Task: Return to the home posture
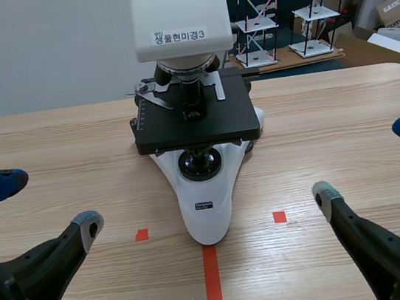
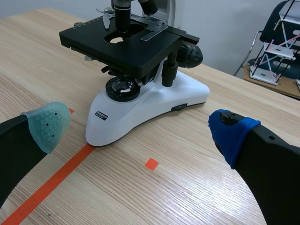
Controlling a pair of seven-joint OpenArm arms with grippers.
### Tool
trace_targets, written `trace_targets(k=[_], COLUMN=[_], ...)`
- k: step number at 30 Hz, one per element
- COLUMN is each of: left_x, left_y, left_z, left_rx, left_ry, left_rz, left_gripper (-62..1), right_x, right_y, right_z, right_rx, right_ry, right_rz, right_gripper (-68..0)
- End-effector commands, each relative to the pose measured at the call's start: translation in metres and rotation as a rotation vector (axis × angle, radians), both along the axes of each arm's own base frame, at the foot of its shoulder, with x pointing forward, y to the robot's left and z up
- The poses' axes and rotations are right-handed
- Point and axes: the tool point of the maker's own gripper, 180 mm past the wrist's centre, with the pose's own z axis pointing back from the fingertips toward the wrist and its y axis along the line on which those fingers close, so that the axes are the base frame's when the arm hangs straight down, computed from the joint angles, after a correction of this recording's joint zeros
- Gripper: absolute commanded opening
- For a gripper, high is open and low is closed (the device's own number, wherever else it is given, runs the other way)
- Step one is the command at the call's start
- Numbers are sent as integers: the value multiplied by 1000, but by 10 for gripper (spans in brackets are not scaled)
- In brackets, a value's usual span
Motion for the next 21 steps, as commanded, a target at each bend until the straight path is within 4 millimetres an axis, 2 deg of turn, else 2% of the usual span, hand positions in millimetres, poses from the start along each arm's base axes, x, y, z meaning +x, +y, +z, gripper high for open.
trace_targets(k=[1, 21], left_x=[3, 3], left_y=[-1, -1], left_z=[11, 11], left_rx=[-19, -19], left_ry=[-34, -34], left_rz=[7, 7], left_gripper=[14, 14], right_x=[3, 3], right_y=[2, 3], right_z=[11, 18], right_rx=[19, 38], right_ry=[-34, -65], right_rz=[7, 11], right_gripper=[-16, -16])
